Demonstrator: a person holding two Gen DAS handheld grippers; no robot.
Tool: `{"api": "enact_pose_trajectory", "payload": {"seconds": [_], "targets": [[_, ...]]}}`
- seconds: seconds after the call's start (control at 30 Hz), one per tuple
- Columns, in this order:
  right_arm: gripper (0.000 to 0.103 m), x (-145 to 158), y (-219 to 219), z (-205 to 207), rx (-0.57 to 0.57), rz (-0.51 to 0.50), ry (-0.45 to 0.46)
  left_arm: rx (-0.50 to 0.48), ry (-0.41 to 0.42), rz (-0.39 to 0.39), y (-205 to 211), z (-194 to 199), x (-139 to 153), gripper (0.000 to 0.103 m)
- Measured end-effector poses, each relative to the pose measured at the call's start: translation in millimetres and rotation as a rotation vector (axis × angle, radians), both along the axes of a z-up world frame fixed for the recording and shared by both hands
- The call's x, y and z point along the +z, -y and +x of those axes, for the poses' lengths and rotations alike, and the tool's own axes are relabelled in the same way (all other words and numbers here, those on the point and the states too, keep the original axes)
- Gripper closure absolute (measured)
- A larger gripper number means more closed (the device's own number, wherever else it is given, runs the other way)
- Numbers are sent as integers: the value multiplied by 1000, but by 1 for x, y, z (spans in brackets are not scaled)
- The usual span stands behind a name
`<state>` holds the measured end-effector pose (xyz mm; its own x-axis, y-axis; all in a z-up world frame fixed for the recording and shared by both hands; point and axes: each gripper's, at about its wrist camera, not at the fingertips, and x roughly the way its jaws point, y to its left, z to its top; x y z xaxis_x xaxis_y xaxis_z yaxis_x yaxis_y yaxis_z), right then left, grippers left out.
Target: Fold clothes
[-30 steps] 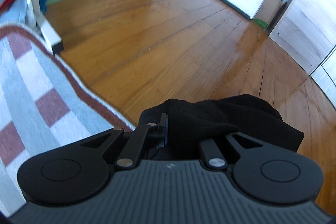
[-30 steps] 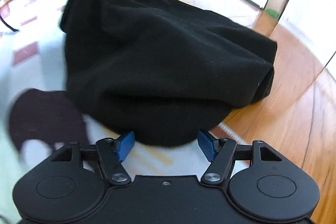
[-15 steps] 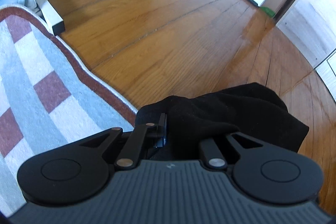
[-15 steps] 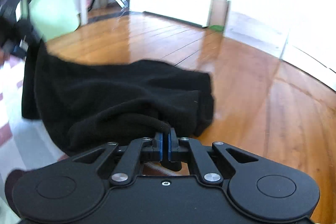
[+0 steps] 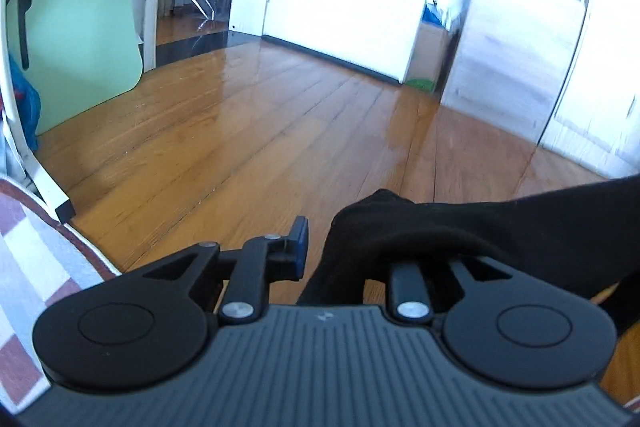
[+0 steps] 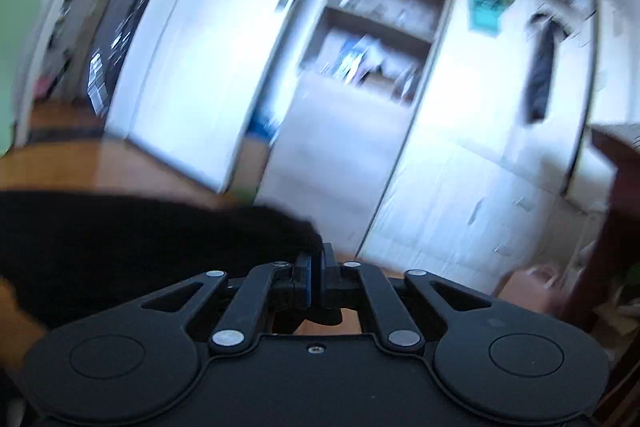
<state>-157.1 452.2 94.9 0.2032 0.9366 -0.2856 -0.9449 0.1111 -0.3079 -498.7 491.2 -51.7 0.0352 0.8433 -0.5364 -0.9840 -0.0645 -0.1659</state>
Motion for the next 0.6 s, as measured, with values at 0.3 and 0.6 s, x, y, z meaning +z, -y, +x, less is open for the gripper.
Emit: {"api": "enact_pose_trajectory", "payload": {"seconds": [0.3, 0.6], "targets": [[84, -115, 24, 60, -180, -333, -425, 46, 135, -252, -35, -8, -60, 81], [41, -151, 39, 51, -151, -410, -819, 25, 238, -238, -35, -12, -59, 70]]}}
